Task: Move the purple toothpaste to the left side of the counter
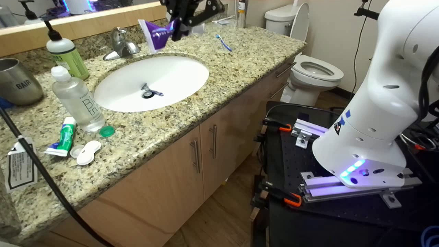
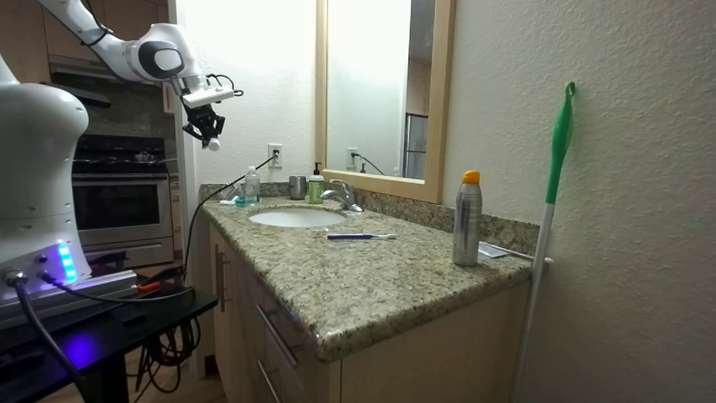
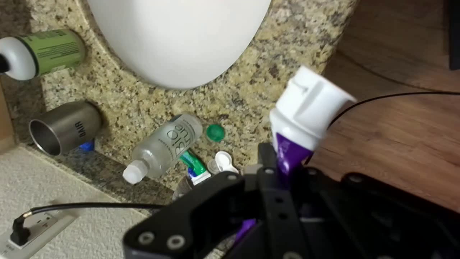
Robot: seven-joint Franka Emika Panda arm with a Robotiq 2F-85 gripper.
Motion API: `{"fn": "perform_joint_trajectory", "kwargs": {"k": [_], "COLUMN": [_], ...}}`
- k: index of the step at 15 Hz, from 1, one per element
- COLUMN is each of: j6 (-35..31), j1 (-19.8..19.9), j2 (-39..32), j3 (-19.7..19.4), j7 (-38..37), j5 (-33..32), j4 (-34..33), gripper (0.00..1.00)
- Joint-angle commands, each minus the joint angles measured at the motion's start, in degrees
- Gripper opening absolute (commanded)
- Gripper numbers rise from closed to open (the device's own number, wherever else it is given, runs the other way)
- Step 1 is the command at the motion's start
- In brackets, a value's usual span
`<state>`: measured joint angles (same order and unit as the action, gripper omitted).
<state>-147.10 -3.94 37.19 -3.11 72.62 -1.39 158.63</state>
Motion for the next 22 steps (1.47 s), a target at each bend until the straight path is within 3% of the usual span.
{"fn": "perform_joint_trajectory", "kwargs": {"k": [1,2,3,5,10,13,15,16,18,19,22], "j6": [-0.2,-0.3,-0.4,-1.4,-8.0,-8.5,-6.9,-7.7,-7.7,-7.6,-1.9], "j1": [-1.9,-2.0,-2.0,-0.2,-1.0,1.3,0.9,-1.4,-1.0,-0.9,-2.4], "j2": [0.3,0.5,0.5,-3.0,-16.0,-22.9,-25.0,-21.7,-24.1,-24.6,-29.4], "j3": [-0.2,0.6,0.7,1.5,5.7,8.8,8.4,6.8,7.0,7.0,4.8], "j7": [-3.9,-5.1,-5.4,-7.5,-23.3,-33.1,-37.3,-35.4,-36.8,-36.8,-30.4], "j5": [-2.6,-2.9,-3.0,-5.8,-6.8,-13.2,-16.4,-14.8,-15.6,-15.6,-11.9], "j4": [-0.2,-0.2,-0.2,-1.7,-14.0,-23.1,-27.3,-22.6,-25.9,-26.4,-31.5], "gripper": [0.08,0.08,0.02,0.02,0.02,0.02,0.02,0.08,0.08,0.02,0.02]}}
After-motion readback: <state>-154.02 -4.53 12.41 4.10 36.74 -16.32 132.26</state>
